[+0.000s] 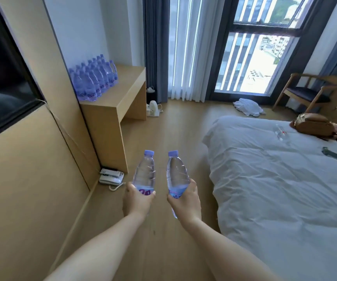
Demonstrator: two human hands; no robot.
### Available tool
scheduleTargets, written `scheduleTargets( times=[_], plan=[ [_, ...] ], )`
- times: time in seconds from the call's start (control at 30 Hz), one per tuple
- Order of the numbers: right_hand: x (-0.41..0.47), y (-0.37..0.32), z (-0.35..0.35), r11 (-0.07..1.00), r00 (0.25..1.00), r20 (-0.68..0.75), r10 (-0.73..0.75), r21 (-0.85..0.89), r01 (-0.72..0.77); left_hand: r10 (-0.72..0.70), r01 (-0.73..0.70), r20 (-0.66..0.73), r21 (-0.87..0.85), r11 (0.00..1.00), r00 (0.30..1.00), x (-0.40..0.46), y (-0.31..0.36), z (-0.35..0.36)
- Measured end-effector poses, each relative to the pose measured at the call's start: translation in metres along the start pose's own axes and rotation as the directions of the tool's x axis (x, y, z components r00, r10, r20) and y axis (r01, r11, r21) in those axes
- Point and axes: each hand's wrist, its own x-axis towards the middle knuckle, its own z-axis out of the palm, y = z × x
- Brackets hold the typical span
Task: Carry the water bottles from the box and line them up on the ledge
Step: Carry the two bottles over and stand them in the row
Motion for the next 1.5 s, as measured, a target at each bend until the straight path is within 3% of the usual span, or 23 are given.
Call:
scheduleTargets(
  times=[0.3,0.67,0.97,1.2,1.5],
  plan=[
    [0.233,-0.002,0.01,0.993,0.999,0.013,-0.051,-0.108,0.052,-0.033,0.033,-0.011,0.012,0.999,0.999,0.166,0.088,0.103],
    [0.477,-0.056,0.028,0.994,0.996,0.064,-0.065,-0.079,0.07,-0.133,0.127,-0.069,-0.081,0.988,0.989,0.345,0.201,0.167],
    [0.671,-0.102,0.101,0.996,0.994,0.094,-0.062,-0.062,0.068,-0.157,0.151,-0.028,-0.148,0.977,0.987,0.559,0.256,0.208],
    [0.808,-0.164,0.149,0.998,0.994,0.098,-0.049,-0.026,0.051,-0.099,0.097,-0.007,-0.131,0.987,0.995,0.717,0.318,0.213],
    [0.956,-0.204,0.227,0.997,0.959,0.273,-0.072,0.033,0.066,-0.177,0.177,0.01,-0.107,0.978,0.984,0.857,0.337,0.235]
  ],
)
